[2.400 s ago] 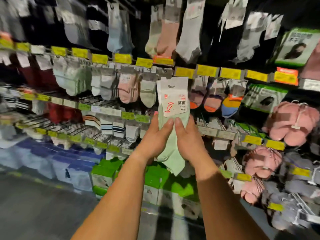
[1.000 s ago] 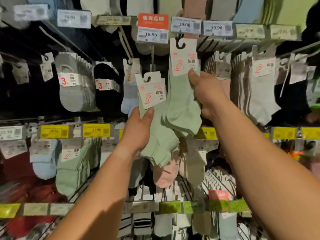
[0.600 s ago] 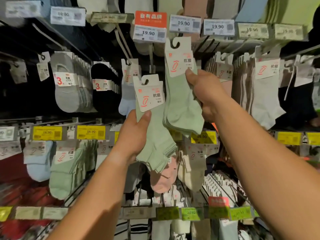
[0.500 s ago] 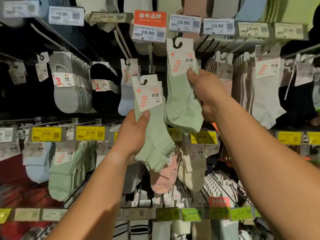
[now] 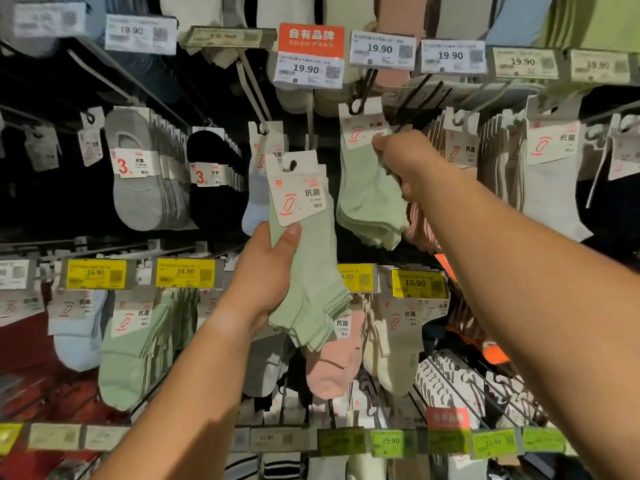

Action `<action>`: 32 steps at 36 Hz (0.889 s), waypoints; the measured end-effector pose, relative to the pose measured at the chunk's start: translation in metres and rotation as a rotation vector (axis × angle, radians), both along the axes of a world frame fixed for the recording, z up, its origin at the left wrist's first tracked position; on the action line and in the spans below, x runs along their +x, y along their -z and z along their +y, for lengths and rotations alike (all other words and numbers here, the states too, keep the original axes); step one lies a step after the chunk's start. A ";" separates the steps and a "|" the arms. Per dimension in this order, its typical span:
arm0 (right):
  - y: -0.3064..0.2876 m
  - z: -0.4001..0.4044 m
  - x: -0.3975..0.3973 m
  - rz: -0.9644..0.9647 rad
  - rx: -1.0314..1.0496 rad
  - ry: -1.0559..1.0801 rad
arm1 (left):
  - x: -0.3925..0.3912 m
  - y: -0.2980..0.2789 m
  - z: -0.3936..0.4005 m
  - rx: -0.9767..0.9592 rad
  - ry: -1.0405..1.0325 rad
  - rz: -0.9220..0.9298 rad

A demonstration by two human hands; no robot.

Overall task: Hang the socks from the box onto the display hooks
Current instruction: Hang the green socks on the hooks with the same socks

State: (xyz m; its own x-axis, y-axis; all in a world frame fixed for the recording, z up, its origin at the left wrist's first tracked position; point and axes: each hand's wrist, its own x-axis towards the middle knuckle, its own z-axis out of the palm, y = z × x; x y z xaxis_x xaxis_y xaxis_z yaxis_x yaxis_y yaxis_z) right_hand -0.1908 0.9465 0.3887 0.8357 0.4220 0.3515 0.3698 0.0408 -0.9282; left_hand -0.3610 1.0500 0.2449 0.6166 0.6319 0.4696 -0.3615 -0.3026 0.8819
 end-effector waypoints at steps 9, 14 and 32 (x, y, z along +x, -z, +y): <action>0.006 0.045 0.029 -0.214 -0.368 0.230 | -0.002 0.005 0.005 -0.039 -0.001 0.003; 0.016 0.043 0.032 -0.341 -0.565 0.337 | 0.001 0.004 0.006 -0.037 0.006 0.013; 0.110 -0.002 -0.067 -0.223 0.057 -0.032 | 0.026 -0.022 -0.012 -0.077 0.031 0.011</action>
State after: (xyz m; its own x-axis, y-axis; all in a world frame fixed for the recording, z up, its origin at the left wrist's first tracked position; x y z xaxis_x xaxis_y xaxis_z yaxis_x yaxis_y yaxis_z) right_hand -0.2578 0.9442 0.2787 0.7210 0.4216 0.5500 0.5634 0.1055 -0.8194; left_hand -0.3354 1.0376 0.2664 0.6409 0.6465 0.4138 -0.3598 -0.2232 0.9060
